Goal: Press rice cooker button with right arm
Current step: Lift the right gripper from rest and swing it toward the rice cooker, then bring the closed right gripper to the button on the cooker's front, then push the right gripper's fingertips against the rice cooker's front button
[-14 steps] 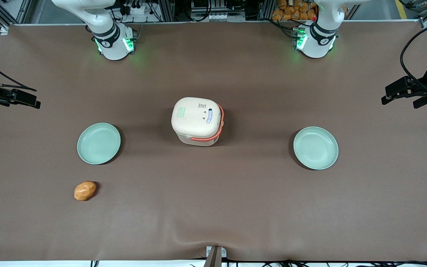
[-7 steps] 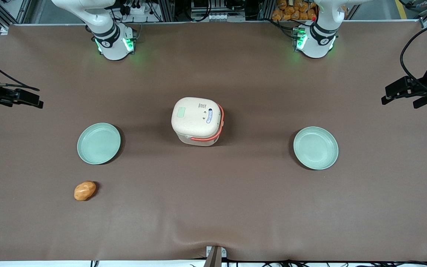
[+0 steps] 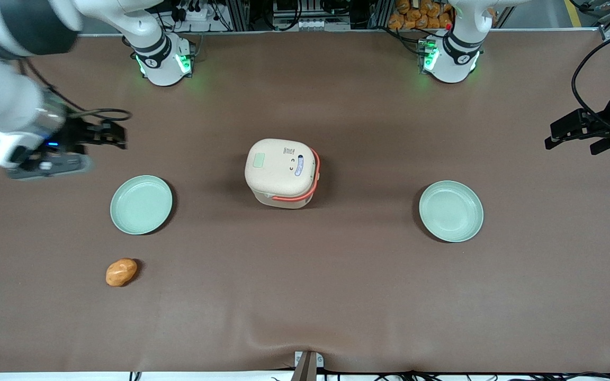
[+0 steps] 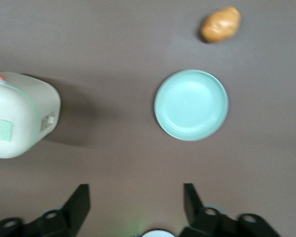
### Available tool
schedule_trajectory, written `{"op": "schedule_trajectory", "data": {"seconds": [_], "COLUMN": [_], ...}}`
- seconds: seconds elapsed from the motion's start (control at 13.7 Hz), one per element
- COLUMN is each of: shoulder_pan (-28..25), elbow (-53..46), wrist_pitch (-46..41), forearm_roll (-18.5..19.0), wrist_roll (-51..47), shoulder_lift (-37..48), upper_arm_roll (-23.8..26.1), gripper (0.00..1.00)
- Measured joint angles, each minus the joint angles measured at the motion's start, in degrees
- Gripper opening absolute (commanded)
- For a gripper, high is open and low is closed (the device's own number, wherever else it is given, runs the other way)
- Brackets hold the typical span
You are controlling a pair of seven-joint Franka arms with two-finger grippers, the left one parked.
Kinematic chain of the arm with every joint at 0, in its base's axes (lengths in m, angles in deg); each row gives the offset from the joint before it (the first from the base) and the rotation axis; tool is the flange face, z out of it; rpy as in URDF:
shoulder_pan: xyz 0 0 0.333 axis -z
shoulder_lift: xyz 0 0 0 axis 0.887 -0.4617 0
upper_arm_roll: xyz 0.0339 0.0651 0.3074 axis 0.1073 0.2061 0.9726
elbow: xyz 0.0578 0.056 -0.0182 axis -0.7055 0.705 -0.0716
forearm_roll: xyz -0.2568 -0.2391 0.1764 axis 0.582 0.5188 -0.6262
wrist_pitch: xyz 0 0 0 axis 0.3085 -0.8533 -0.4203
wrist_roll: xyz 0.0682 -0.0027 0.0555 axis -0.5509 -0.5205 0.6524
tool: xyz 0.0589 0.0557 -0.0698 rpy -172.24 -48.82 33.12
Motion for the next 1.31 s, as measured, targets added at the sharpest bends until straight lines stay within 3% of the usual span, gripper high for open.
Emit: {"op": "schedule_trajectory", "data": {"seconds": [0.15, 0.29, 0.58, 0.88, 1.31], "shoulder_pan": [-4.1, -7.7, -14.1, -16.0, -17.0], "elbow": [0.0, 0.1, 0.3, 0.5, 2.0], "wrist_pitch": [1.3, 1.4, 6.9, 14.6, 18.6], "forearm_roll": [0.0, 0.0, -1.0, -8.3, -9.3], "wrist_roll": [-3.9, -9.2, -14.1, -14.8, -14.9], "shoulder_lift": [-1.5, -3.5, -8.7, -13.9, -17.7], "upper_arm_roll": [0.0, 0.1, 0.1, 0.1, 0.1], "gripper": [0.11, 0.0, 0.0, 0.0, 0.0]}}
